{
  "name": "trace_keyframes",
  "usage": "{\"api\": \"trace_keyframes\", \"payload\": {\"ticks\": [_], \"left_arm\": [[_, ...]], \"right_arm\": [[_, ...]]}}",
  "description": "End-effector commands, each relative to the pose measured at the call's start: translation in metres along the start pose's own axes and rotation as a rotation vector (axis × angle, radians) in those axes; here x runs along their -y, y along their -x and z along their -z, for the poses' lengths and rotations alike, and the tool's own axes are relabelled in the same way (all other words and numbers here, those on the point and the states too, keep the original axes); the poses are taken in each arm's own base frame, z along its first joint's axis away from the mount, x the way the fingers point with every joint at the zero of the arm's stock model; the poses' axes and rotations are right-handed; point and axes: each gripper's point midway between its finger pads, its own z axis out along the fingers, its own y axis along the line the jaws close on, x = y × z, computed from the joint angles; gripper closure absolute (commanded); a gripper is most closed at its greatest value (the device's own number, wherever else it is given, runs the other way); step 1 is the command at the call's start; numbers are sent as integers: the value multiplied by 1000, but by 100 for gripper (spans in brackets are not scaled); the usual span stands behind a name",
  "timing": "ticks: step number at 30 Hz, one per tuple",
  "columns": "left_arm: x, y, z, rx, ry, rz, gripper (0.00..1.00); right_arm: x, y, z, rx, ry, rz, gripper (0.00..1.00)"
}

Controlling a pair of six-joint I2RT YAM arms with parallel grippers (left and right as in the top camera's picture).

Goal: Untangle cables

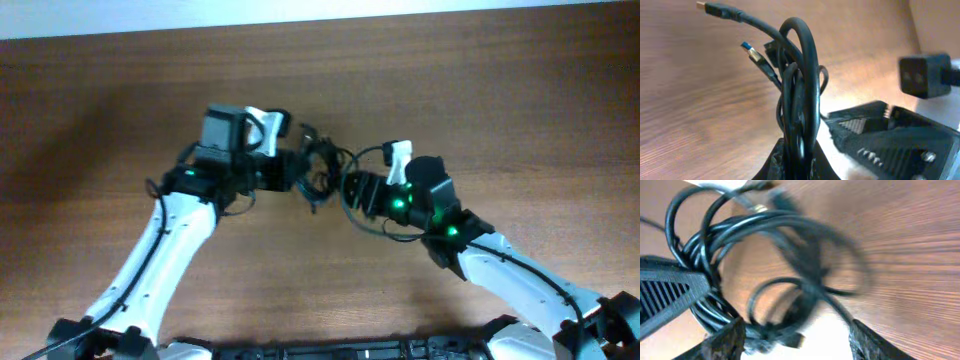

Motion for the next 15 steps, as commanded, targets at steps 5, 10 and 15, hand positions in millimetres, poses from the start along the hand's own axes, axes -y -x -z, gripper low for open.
{"api": "trace_keyframes", "payload": {"ticks": [5,10,15], "left_arm": [[-28,14,25,51,24,169,100],[-5,10,26,18,-104,161,100],[23,5,31,-25,-266,149,100]], "right_arm": [[16,23,15,39,3,-47,32],[16,2,0,-2,-30,28,33],[41,-1,-11,43,-165,33,33]]}}
